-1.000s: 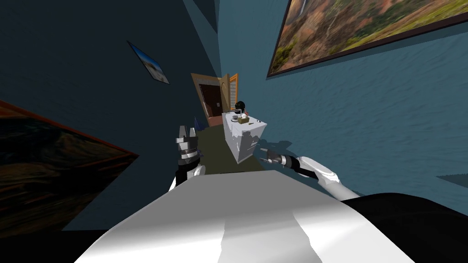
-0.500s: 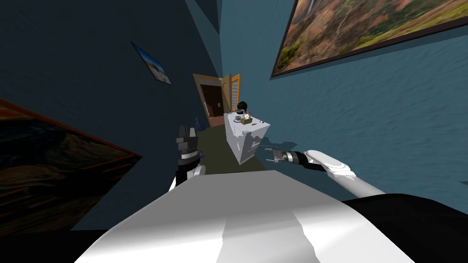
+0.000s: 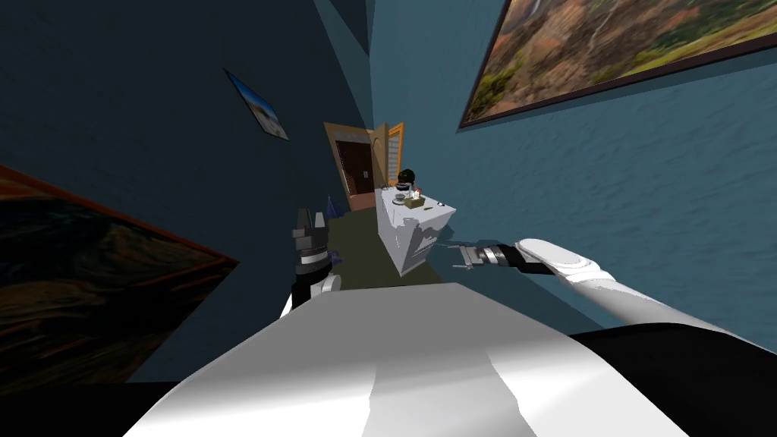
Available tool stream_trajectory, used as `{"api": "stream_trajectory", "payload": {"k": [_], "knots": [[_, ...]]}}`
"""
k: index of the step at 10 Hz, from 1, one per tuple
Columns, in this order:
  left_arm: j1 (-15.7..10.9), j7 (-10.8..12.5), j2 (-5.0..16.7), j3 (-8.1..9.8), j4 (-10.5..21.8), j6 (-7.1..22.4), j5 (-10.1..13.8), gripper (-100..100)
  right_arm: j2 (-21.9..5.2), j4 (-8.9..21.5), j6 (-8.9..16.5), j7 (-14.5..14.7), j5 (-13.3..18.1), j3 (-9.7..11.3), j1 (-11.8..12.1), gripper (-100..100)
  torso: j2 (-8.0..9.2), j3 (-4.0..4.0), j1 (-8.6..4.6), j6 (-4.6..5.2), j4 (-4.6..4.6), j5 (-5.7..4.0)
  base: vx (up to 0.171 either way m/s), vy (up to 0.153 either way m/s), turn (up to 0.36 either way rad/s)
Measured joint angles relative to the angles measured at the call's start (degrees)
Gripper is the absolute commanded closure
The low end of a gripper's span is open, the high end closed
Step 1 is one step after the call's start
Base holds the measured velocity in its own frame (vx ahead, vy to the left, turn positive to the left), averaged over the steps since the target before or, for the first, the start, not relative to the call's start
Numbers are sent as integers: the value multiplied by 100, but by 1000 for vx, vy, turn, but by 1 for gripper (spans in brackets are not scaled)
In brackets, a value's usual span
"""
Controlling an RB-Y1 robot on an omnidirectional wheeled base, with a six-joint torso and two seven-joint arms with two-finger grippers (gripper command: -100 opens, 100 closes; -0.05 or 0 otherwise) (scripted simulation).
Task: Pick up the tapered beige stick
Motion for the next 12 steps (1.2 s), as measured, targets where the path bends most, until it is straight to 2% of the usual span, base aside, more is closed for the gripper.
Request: {"api": "stream_trajectory", "payload": {"k": [2, 3, 4, 5, 8, 9, 11, 12], "knots": [[0, 0, 0, 0, 0, 0, 0, 0, -281, 238, -204, 110, 342, -83, -173, -100, -8, -5, 2, -1, -2, 1, 98, 56, 67], [0, 0, 0, 0, 0, 0, 0, 0, -456, 230, -290, 141, 493, -250, -102, -100, -15, -8, 3, -2, -3, 2, 86, 42, 39], [0, 0, 0, 0, 0, 0, 0, 0, -555, 273, -336, 161, 662, -263, -166, -100, -9, -6, -1, 0, -3, -1, 93, 47, 74], [0, 0, 0, 0, 0, 0, 0, 0, -732, 365, -412, 145, 850, -247, -355, -100, -13, -7, 0, -3, -2, 1, 88, 31, 54], [0, 0, 0, 0, 0, 0, 0, 0, -1074, 405, -591, 234, 1281, -533, -281, -100, -11, -7, -10, 0, -3, -3, 111, 29, 96], [0, 0, 0, 0, 0, 0, 0, 0, -1235, 569, -692, 280, 1443, -500, -479, -100, -22, -12, -2, -4, -5, -1, 109, 41, 56], [0, 0, 0, 0, 0, 0, 0, 0, -1427, 600, -810, 342, 1725, -687, -435, -100, -22, -13, -3, -2, -5, -1, 121, 21, 89], [1, 0, 0, 0, 0, 0, 0, 0, -1499, 678, -866, 392, 1835, -686, -509, -100, -17, -11, -11, 1, -5, -4, 122, -4, 125]]}}
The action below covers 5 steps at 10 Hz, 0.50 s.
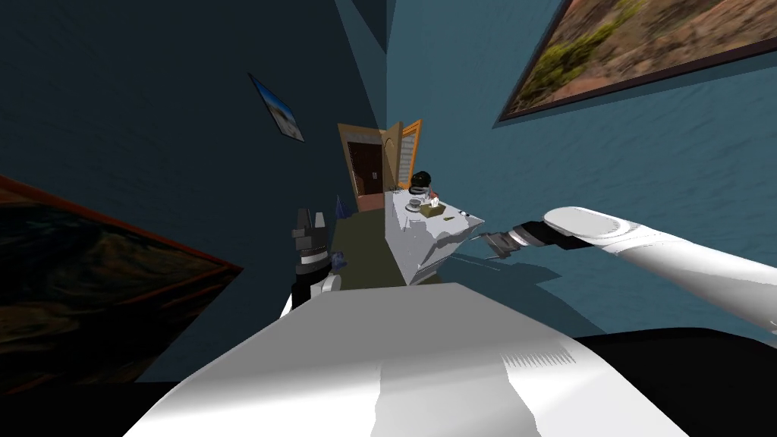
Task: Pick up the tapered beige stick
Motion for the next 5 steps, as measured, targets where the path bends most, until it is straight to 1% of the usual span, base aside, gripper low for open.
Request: {"api": "stream_trajectory", "payload": {"k": [1, 2, 3, 4, 5], "knots": [[0, 0, 0, 0, 0, 0, 0, 0, -76, -31, -19, -3, 191, -33, -18, -100, -4, -1, -5, -3, 0, -1, 197, 13, 222], [0, 0, 0, 0, 0, 0, 0, 0, -243, 2, -100, -17, 363, -72, -125, -100, -27, -14, 0, -6, -5, 1, 163, 18, 67], [1, 0, 0, 0, 0, 0, 0, 0, -302, -30, -155, -30, 490, -177, -78, -100, -20, -12, 3, 1, -5, 0, 142, 31, 94], [0, 0, 0, 0, 0, 0, 0, 0, -387, 55, -204, 14, 646, -157, -172, -100, -15, -9, 7, -3, -4, 1, 200, 7, 193], [1, 0, 0, 0, 0, 0, 0, 0, -468, 29, -273, 21, 830, -265, -140, -100, -29, -16, 2, -4, -6, 1, 245, 8, 204]]}}
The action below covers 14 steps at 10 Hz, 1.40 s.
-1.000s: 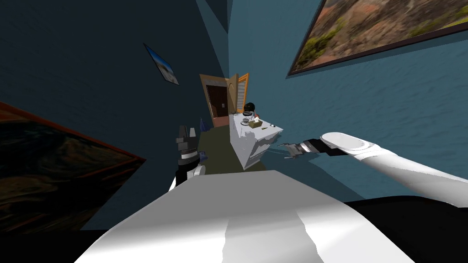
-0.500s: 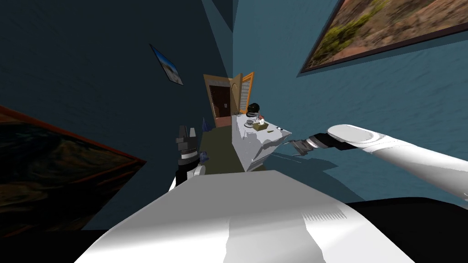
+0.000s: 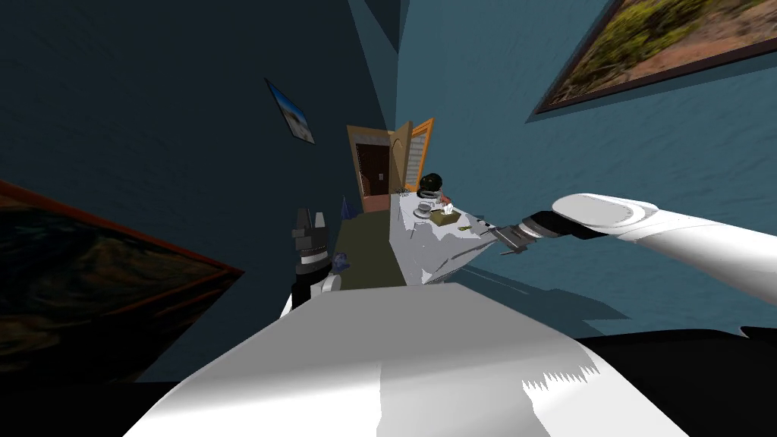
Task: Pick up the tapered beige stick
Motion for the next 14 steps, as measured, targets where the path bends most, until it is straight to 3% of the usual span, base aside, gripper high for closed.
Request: {"api": "stream_trajectory", "payload": {"k": [2, 4, 5, 6, 9, 10, 14], "knots": [[1, 0, 0, 0, 0, 0, 0, 0, -166, 217, -111, 118, 276, 168, -265, -100, -25, -16, -5, -1, -7, -2, 233, -20, 174], [0, 0, 0, 0, 0, 0, 0, 0, -152, 229, -204, 182, 505, 89, -155, -100, -2, -3, -11, 3, -2, -6, 128, -18, 75], [0, 0, 0, 0, 0, 0, 0, 0, -151, 236, -212, 193, 515, 96, -158, 0, 31, 16, -5, 7, 5, -4, 16, -3, 0], [-1, 0, 0, 0, 0, 0, 0, 0, -151, 234, -211, 192, 514, 95, -158, -100, 58, 33, -1, 8, 13, -3, -1, -3, 31], [-2, 0, 0, 0, 0, 0, 0, 0, 6, 277, 45, 259, 584, 229, -100, -100, 87, 50, -2, 10, 20, -3, -14, -5, 14], [-2, 0, 0, 0, 0, 0, 0, 0, 11, 278, 64, 262, 586, 232, -96, 100, 85, 50, 0, 10, 21, -2, 0, 0, 0], [-2, 0, 0, 0, 0, 0, 0, 0, 5, 279, 64, 261, 587, 227, -100, 100, 82, 46, -3, 10, 17, -9, 0, 0, 0]]}}
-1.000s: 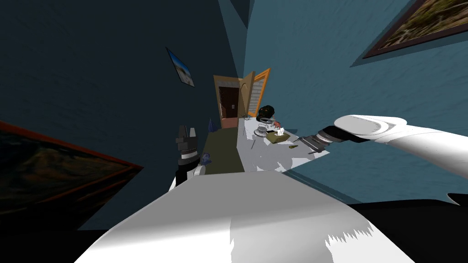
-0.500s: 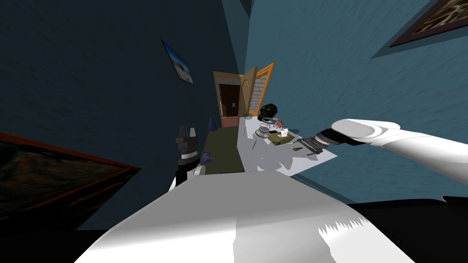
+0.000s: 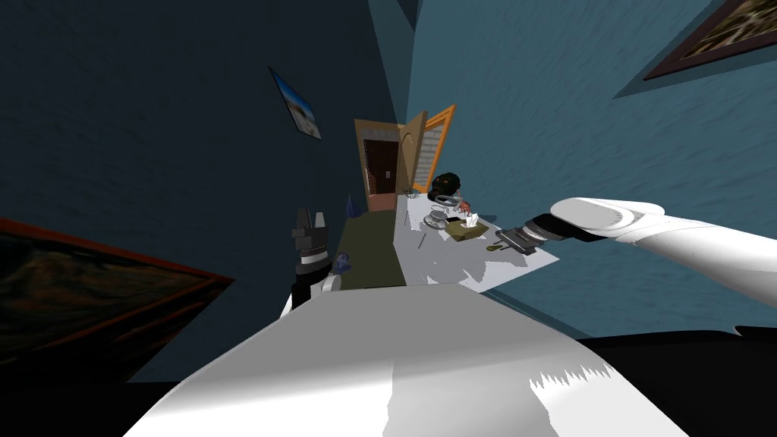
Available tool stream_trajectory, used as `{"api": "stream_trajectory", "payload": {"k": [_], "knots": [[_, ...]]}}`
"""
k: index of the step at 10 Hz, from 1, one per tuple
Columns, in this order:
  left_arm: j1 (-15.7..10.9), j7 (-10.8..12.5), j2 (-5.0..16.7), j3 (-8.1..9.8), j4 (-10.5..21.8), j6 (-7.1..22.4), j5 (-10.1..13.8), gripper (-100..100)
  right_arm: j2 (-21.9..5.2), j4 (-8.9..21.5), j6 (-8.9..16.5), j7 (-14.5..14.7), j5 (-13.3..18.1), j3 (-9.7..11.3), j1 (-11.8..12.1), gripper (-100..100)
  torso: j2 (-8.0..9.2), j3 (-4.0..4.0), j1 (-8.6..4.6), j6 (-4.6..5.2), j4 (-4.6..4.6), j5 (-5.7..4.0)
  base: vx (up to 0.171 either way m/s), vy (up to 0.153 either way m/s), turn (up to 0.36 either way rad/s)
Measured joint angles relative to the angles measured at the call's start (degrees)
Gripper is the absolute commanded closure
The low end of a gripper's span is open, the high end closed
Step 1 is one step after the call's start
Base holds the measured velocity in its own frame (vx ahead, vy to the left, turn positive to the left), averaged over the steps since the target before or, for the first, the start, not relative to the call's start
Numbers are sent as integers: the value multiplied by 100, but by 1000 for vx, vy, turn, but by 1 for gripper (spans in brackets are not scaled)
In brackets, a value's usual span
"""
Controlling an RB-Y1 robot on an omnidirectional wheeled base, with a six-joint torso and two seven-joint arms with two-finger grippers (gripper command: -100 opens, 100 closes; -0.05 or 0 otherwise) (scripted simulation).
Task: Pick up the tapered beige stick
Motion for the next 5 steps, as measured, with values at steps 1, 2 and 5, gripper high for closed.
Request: {"api": "stream_trajectory", "payload": {"k": [1, 2, 5], "knots": [[0, 0, 0, 0, 0, 0, 0, 0, 0, 0, 0, 0, 0, 0, 0, 0, 0, 0, 0, 0, 0, 0, 0, 0, 0], [0, 0, 0, 0, 0, 0, 0, 0, 0, 0, 0, 0, 0, 0, 0, 100, 0, 0, 0, 0, 0, 0, 10, 7, -36], [0, 0, 0, 0, 0, 0, 0, 0, -120, -15, -193, -51, -56, -46, -93, 0, -4, -3, 4, -1, -2, 1, 9, 3, -11]]}}
